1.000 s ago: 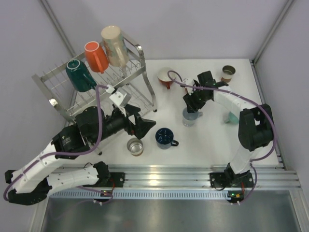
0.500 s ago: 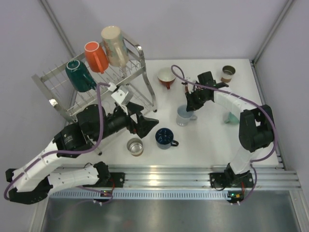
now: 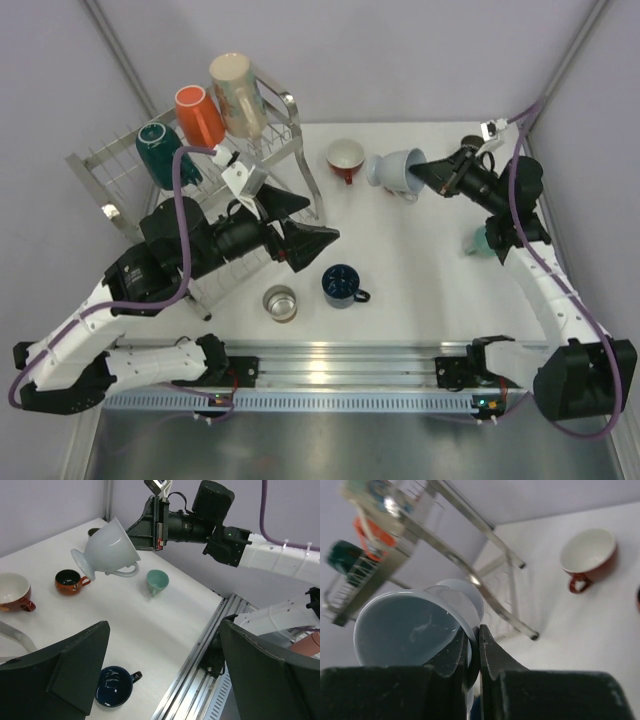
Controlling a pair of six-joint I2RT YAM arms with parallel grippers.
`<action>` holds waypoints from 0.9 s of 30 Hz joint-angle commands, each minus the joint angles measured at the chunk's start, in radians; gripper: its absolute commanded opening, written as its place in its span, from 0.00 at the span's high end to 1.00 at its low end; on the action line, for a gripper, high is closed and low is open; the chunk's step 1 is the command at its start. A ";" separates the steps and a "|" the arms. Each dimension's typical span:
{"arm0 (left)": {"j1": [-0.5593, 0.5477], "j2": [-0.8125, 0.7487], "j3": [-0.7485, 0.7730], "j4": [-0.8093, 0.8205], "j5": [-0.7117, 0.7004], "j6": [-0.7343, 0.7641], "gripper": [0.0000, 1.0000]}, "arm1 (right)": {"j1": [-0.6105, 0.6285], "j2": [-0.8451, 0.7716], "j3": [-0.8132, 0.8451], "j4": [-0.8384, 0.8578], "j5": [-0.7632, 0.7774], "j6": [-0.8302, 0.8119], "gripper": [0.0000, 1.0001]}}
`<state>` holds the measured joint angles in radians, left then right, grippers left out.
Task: Load the cups into the dish rack
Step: Grab a cup with the right arm, then pass the cup from the right arm to the left
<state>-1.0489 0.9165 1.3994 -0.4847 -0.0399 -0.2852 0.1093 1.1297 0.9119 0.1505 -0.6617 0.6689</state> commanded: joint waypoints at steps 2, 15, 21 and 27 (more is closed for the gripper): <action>0.000 0.064 0.050 0.130 0.100 -0.014 0.04 | 0.009 -0.082 -0.085 0.582 -0.015 0.527 1.00; 0.001 0.202 0.105 0.277 0.126 -0.060 0.06 | 0.081 -0.131 -0.220 1.191 0.128 1.052 1.00; 0.001 0.239 0.066 0.420 0.187 -0.072 0.06 | 0.101 -0.165 -0.211 1.241 0.142 1.092 1.00; 0.001 0.295 0.067 0.541 0.270 -0.081 0.08 | 0.119 -0.223 -0.220 1.226 0.165 1.091 1.00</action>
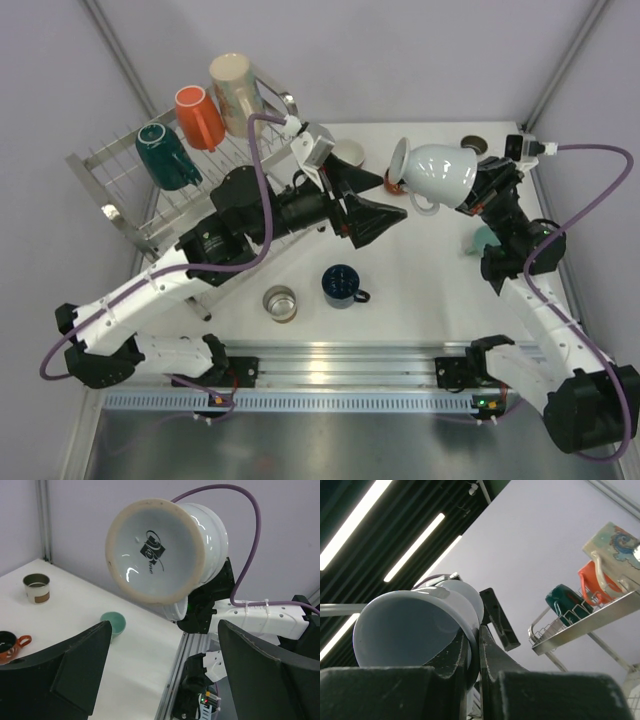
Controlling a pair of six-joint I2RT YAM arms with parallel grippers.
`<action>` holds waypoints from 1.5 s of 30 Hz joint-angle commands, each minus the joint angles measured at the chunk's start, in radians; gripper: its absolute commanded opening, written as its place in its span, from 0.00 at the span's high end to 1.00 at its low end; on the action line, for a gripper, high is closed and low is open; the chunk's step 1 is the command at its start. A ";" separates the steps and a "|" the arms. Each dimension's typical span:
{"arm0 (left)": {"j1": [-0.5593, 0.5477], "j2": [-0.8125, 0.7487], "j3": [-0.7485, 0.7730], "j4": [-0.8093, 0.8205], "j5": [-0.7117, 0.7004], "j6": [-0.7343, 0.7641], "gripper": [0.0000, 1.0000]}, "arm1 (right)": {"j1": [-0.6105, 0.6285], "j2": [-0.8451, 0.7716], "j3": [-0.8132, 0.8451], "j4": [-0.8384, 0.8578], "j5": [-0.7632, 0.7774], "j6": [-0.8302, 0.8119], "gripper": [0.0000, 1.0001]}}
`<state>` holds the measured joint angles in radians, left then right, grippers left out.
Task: Load the cups into the dish rack
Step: Pass the cup from the right arm to the left
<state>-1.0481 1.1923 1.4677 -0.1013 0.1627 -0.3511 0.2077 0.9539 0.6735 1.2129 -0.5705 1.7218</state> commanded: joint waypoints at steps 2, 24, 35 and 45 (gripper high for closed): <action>0.000 0.046 0.000 0.181 0.083 -0.025 0.09 | 0.024 -0.055 0.018 0.162 0.074 0.038 1.00; -0.001 0.154 -0.084 0.457 0.270 -0.173 0.39 | 0.035 -0.086 -0.101 0.143 0.112 -0.051 1.00; -0.001 0.170 -0.092 0.465 0.274 -0.192 0.47 | 0.038 -0.086 -0.092 0.134 0.103 -0.059 1.00; -0.001 0.201 -0.072 0.466 0.287 -0.207 0.72 | 0.044 -0.075 -0.104 0.123 0.080 -0.077 1.00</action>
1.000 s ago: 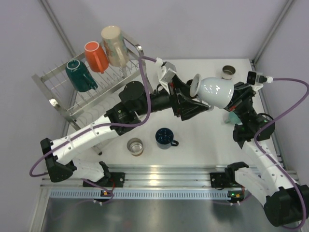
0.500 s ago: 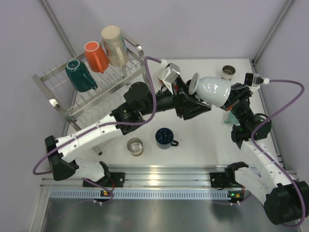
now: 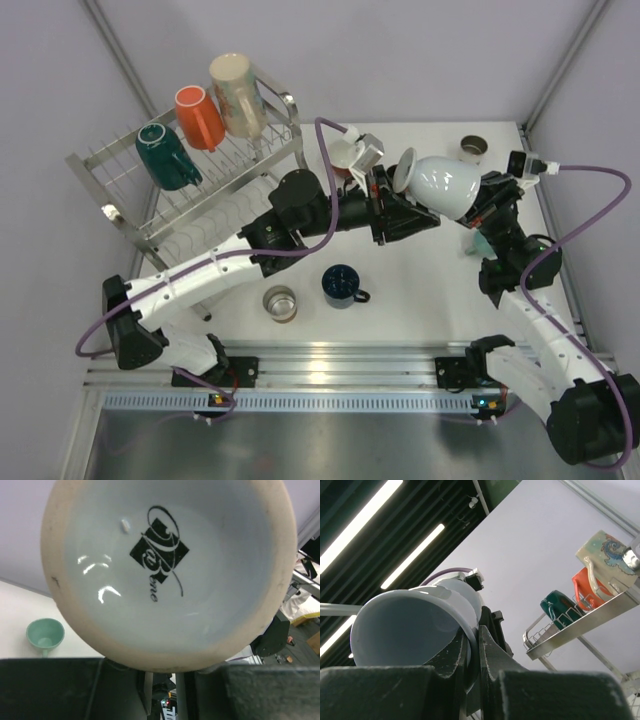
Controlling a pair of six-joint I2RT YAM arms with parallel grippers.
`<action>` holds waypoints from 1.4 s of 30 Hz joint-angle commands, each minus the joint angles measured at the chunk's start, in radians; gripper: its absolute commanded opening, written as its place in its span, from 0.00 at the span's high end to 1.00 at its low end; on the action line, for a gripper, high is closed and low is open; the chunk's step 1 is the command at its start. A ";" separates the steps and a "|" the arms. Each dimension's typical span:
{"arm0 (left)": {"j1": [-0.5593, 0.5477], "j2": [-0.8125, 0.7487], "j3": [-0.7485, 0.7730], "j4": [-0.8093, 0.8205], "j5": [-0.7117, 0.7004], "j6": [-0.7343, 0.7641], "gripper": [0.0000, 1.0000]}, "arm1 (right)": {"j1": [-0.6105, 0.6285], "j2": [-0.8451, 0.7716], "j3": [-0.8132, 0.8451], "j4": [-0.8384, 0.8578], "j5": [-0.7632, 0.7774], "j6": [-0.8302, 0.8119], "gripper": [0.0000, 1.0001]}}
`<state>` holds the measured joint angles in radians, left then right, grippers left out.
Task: Load the cups into the dish rack
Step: Pass the cup from the right arm to the left
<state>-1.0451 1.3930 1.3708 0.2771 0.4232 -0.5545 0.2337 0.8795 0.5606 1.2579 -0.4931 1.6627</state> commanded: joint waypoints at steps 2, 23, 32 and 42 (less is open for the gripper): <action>-0.004 0.000 0.027 0.088 0.009 -0.002 0.87 | 0.018 0.003 0.009 0.080 -0.004 -0.020 1.00; -0.001 -0.071 0.028 0.031 -0.022 0.067 0.69 | 0.047 0.069 0.009 0.192 -0.045 0.025 1.00; -0.001 -0.068 0.014 0.060 -0.067 0.028 1.00 | 0.072 0.056 -0.011 0.172 -0.050 -0.003 1.00; -0.001 -0.160 -0.041 -0.030 -0.242 0.086 1.00 | 0.073 0.070 -0.022 0.198 -0.052 -0.003 0.72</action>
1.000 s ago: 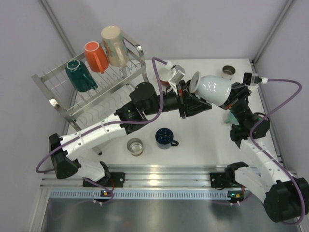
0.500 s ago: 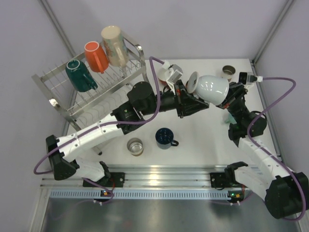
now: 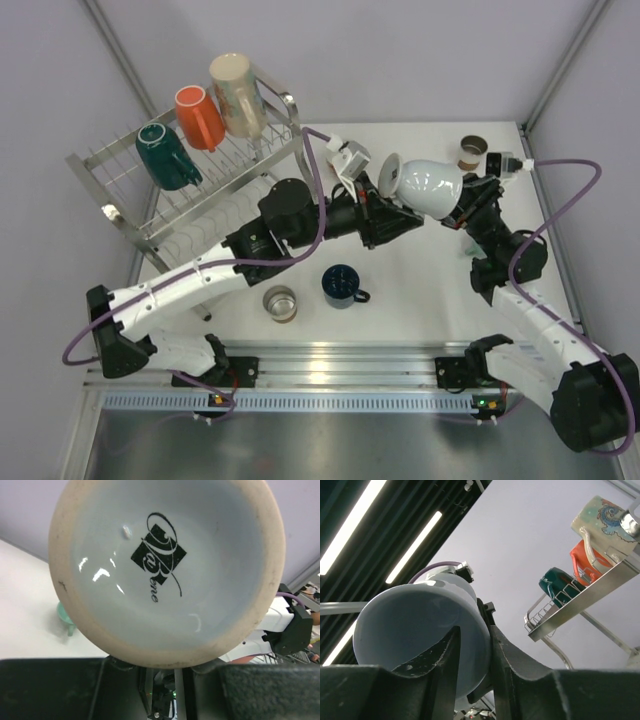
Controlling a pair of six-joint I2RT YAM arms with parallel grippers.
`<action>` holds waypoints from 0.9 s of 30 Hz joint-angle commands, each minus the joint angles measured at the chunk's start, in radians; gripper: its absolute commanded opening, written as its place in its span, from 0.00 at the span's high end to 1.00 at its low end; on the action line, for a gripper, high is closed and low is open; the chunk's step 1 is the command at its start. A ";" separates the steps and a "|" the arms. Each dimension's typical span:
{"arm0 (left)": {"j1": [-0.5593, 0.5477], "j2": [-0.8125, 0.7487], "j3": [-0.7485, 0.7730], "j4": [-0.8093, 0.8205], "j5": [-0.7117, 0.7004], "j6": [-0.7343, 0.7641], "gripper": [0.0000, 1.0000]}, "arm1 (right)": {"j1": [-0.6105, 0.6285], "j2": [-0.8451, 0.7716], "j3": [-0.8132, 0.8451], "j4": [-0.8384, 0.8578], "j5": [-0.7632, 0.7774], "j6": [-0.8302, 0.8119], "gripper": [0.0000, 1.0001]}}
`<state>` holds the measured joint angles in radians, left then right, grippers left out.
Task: Load the cups into the dish rack
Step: Pass the cup from the right arm to the left, then place the cup upside down on the dish rack
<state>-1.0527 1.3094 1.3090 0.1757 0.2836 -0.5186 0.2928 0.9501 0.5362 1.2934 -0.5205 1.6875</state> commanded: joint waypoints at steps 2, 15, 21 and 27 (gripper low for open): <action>0.006 -0.100 0.016 0.041 -0.127 0.071 1.00 | 0.012 0.003 0.004 0.156 -0.023 -0.032 0.65; 0.006 -0.248 0.114 -0.287 -0.504 0.236 1.00 | 0.011 -0.016 -0.002 0.057 -0.035 -0.060 0.13; 0.007 -0.332 0.209 -0.468 -0.853 0.331 1.00 | 0.009 -0.039 -0.010 0.004 -0.056 -0.071 0.02; 0.006 -0.410 0.248 -0.582 -1.150 0.423 1.00 | 0.000 -0.040 0.002 -0.003 -0.104 -0.071 0.02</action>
<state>-1.0481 0.9489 1.4845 -0.4030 -0.6300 -0.1783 0.2935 0.9249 0.5232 1.2663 -0.5865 1.6421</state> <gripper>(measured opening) 0.227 0.980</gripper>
